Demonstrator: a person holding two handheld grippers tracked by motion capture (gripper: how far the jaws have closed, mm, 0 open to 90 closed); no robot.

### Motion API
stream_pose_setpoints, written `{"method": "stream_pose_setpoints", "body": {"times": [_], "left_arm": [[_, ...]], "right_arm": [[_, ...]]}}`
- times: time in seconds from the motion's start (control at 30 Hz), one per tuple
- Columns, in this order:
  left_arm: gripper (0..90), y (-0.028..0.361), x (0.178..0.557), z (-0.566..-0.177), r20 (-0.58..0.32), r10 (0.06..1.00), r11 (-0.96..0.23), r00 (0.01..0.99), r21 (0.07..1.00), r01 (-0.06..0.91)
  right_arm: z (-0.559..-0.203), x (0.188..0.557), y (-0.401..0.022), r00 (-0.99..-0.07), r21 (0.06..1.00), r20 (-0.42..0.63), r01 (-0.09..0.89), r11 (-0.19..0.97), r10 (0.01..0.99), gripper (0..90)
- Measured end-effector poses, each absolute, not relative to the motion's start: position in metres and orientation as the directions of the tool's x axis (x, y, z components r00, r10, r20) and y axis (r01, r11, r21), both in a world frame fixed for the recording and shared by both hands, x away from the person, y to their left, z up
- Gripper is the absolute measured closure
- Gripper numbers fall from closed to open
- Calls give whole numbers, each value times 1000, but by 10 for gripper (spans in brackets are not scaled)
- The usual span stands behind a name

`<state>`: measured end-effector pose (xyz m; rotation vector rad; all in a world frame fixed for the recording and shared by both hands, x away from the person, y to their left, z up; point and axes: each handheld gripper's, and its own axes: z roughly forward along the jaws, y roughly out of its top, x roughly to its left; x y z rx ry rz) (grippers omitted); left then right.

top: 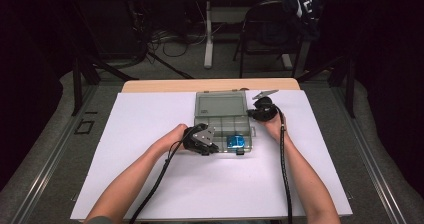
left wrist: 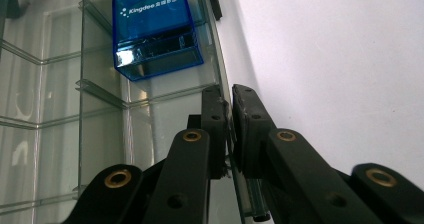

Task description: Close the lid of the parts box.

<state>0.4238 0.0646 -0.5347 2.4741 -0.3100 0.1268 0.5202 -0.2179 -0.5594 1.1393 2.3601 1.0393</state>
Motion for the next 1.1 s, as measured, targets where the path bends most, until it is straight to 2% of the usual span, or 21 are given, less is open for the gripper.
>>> {"method": "stream_pose_setpoints", "body": {"times": [0.33, 1.1], "left_arm": [[848, 64, 425, -535, 156, -196, -771, 968, 585, -250], [848, 63, 427, -534, 149, -207, -776, 967, 578, -255]], "right_arm": [[-558, 528, -215, -607, 729, 25, 555, 401, 794, 900], [-547, 529, -214, -593, 801, -2, 481, 356, 805, 900]]}}
